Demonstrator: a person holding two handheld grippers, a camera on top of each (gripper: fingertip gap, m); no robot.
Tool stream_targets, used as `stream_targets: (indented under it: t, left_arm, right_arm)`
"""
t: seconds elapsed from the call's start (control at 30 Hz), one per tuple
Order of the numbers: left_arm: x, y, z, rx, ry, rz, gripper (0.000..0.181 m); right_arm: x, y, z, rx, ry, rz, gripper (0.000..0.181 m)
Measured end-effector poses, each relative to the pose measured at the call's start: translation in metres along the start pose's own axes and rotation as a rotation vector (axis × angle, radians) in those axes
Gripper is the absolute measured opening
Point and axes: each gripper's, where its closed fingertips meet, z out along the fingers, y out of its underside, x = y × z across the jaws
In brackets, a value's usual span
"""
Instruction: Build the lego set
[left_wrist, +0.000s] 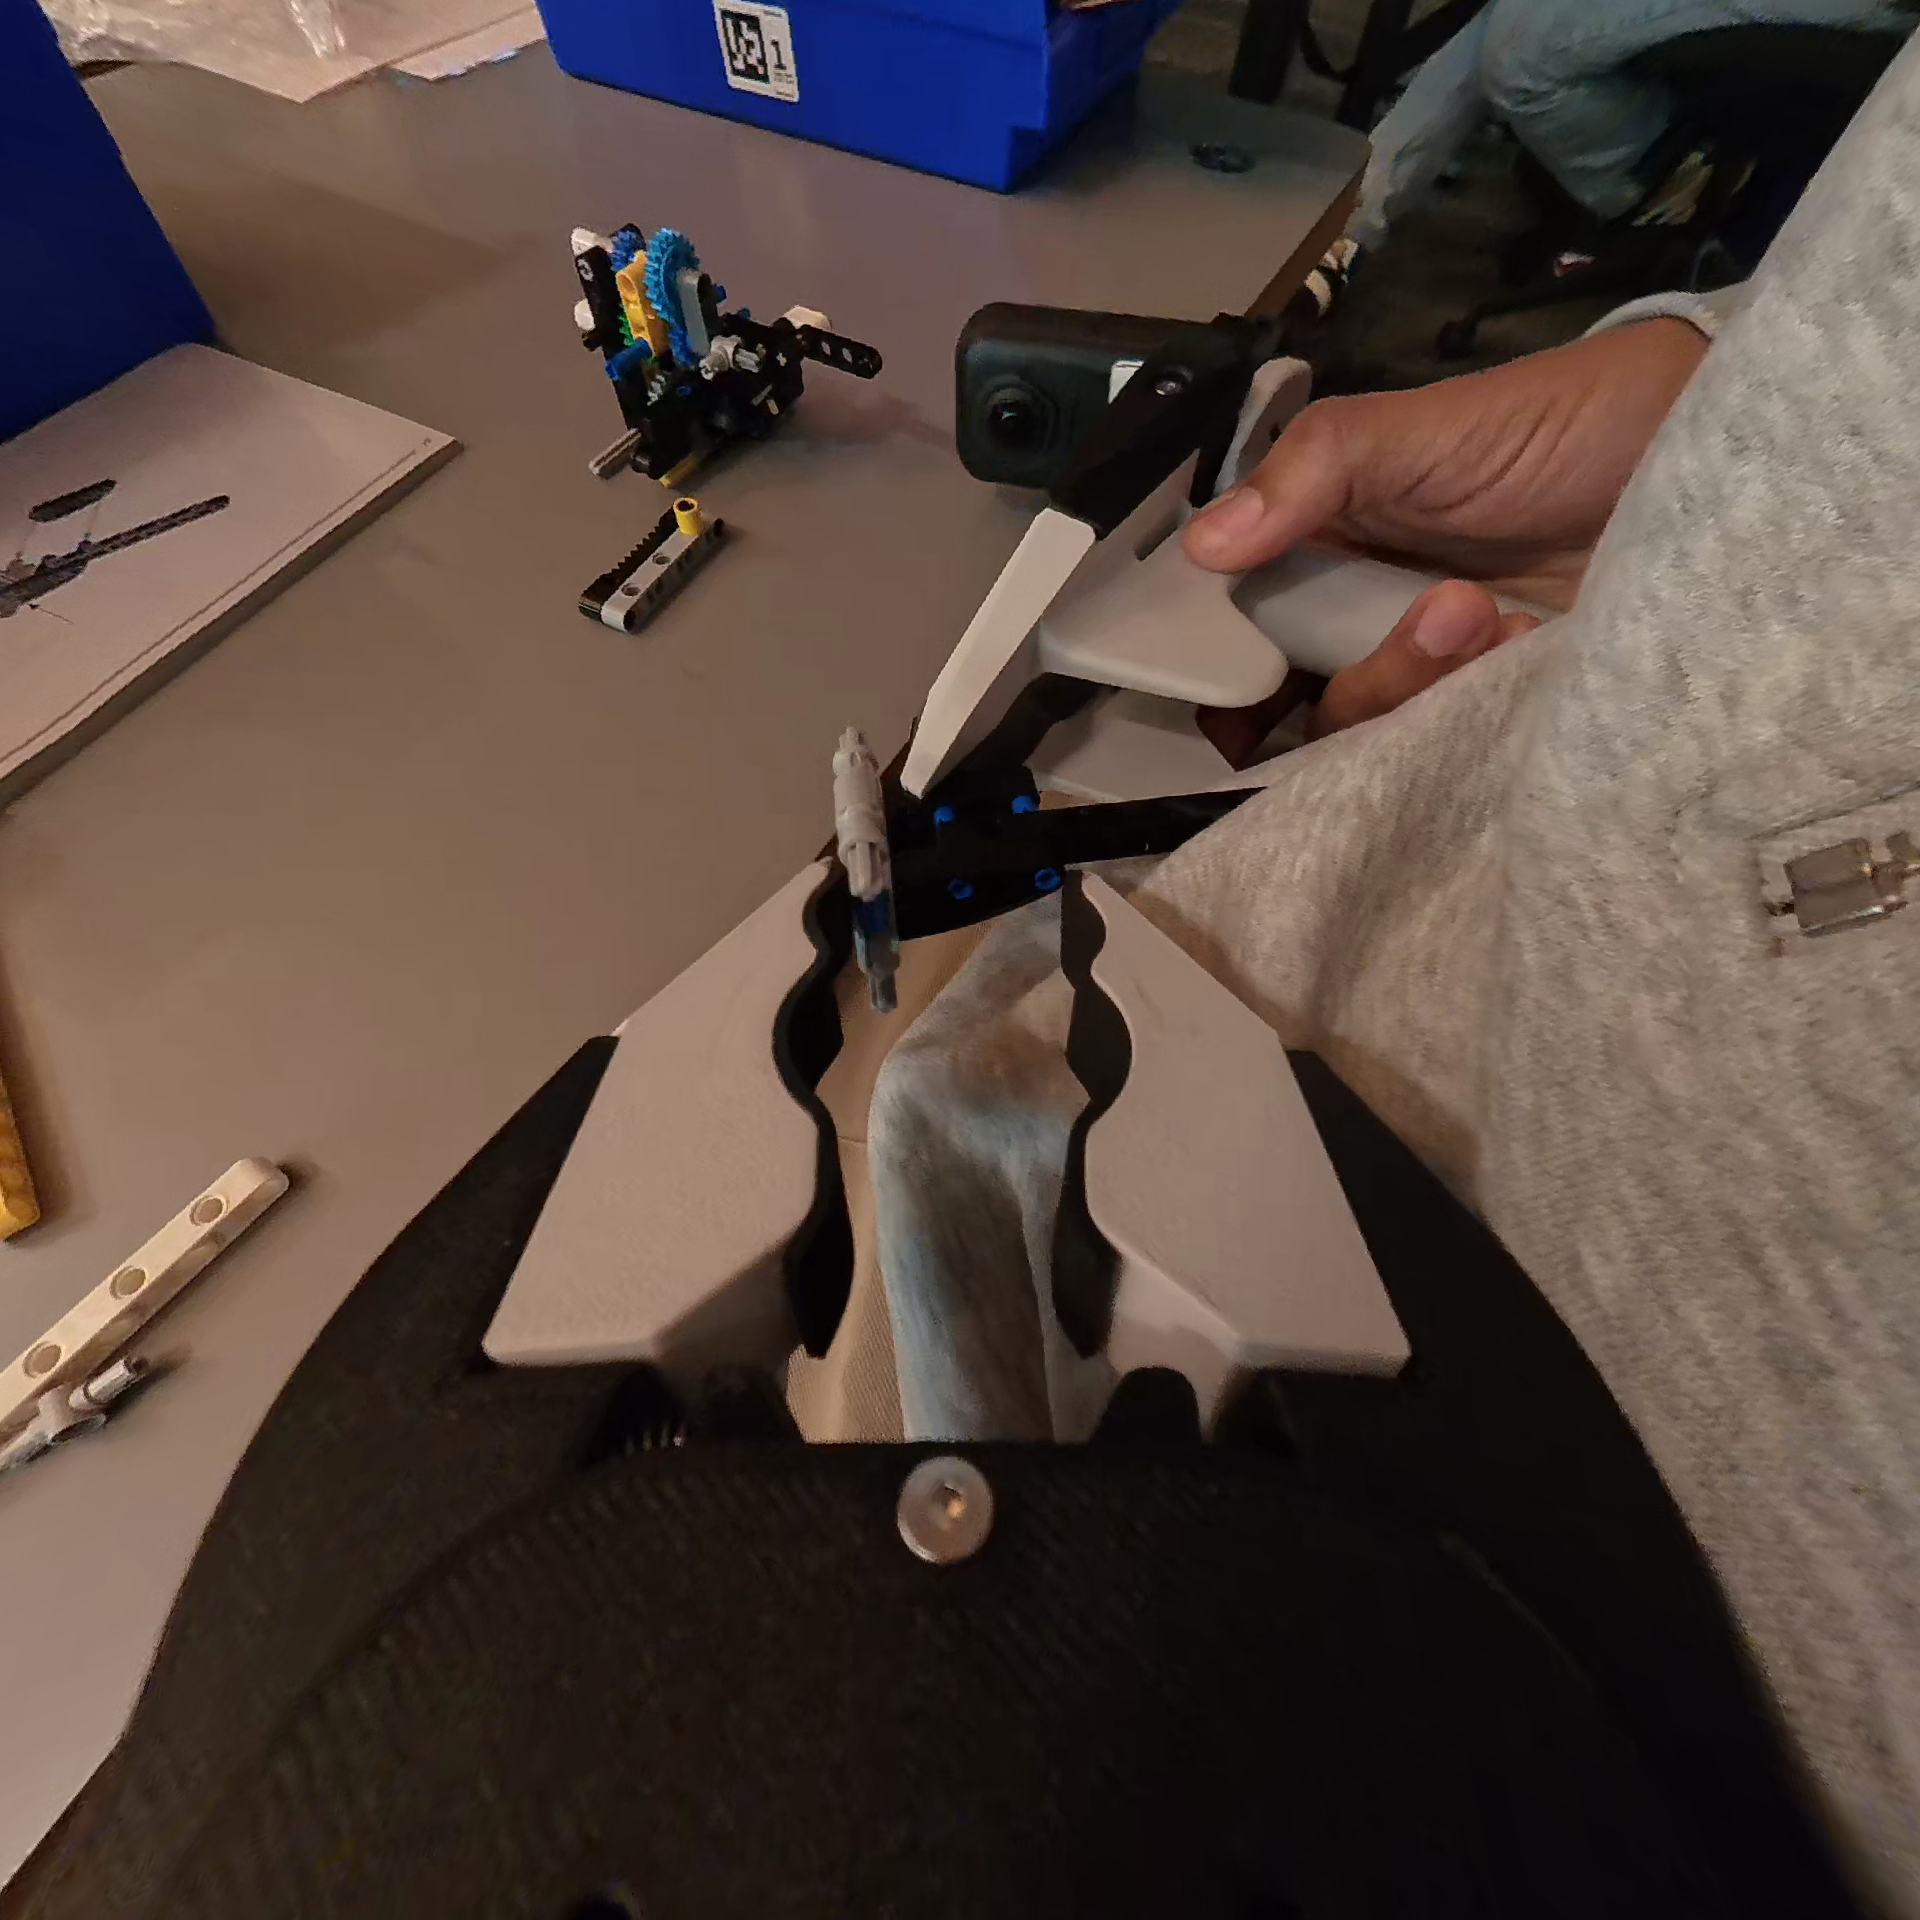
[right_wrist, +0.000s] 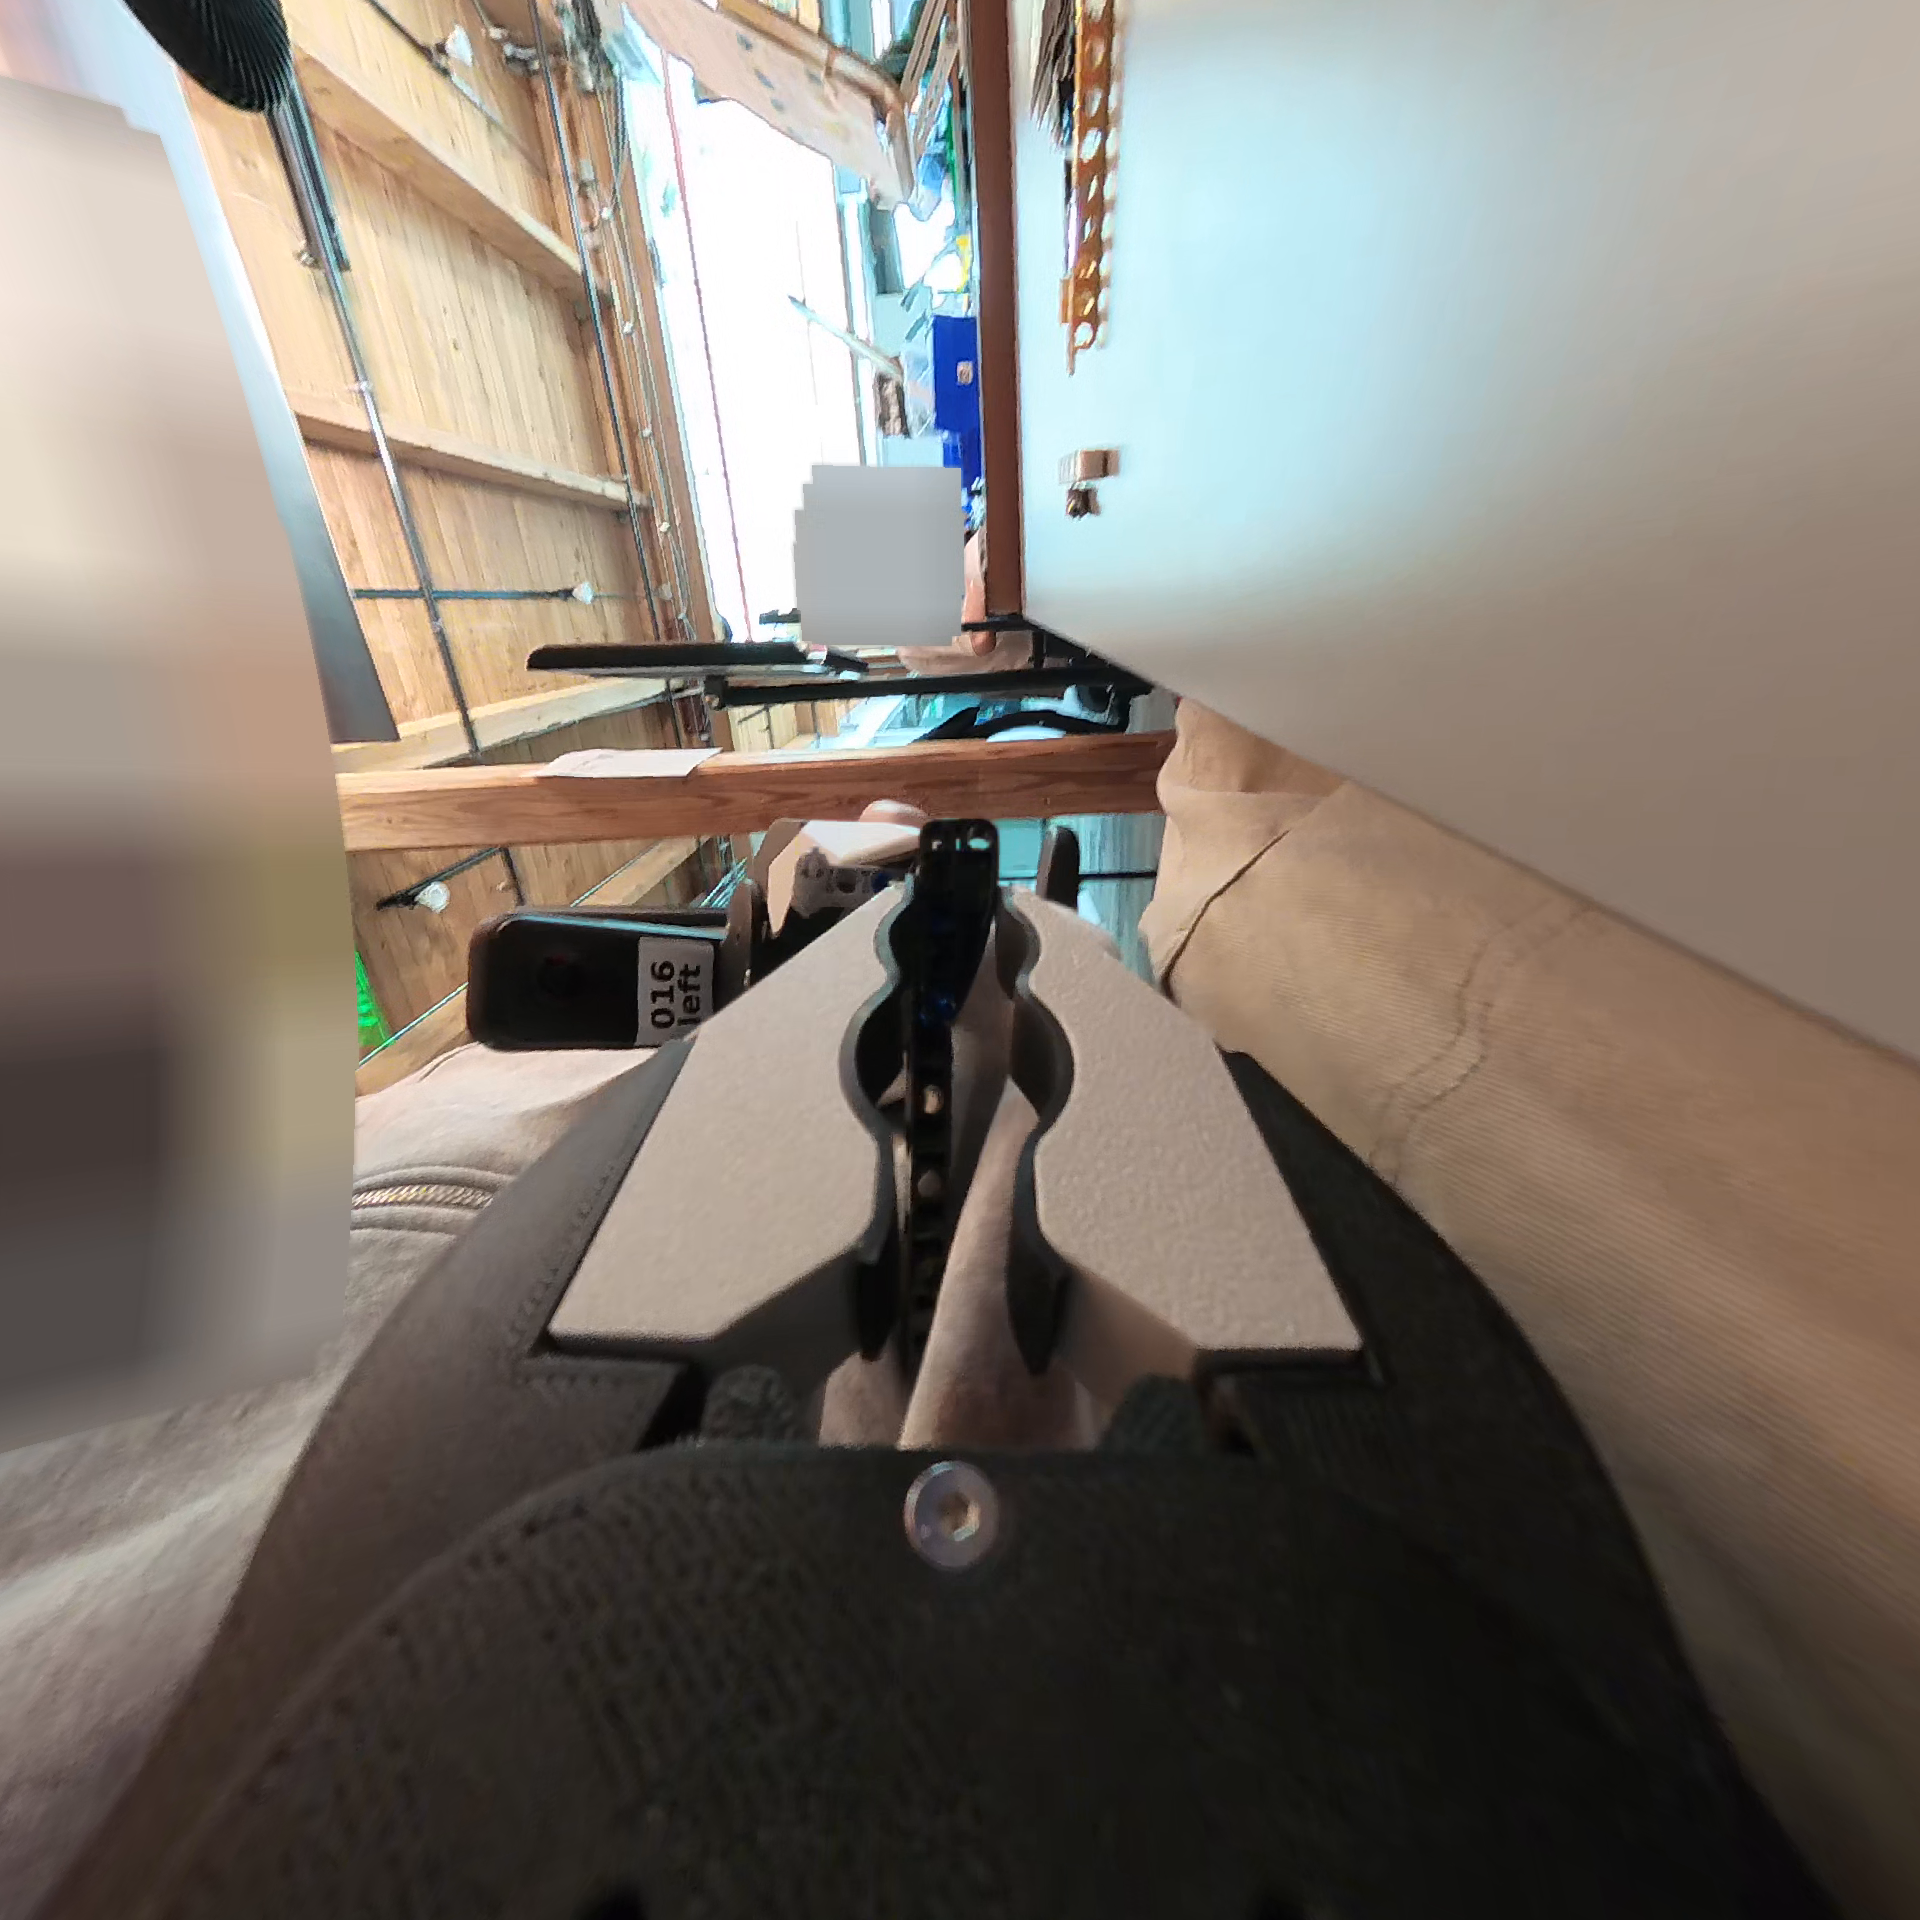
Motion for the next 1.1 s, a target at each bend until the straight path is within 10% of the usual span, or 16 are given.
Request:
stream_targets:
  t: [0.57,0.9,1.1]
  left_arm:
    - [0.01,0.007,-0.03,-0.007,0.109,-0.127,0.028]
    - [0.018,-0.014,-0.065,0.179,0.516,-0.446,0.05]
    - [0.027,-0.003,-0.053,0.131,0.564,-0.347,0.042]
  right_arm:
    - [-0.007,0.026,0.011,-0.176,-0.038,0.016,0.013]
    - [-0.012,0.03,0.012,-0.185,-0.068,0.008,0.012]
    - [-0.017,0.035,0.011,-0.228,-0.107,0.016,0.013]
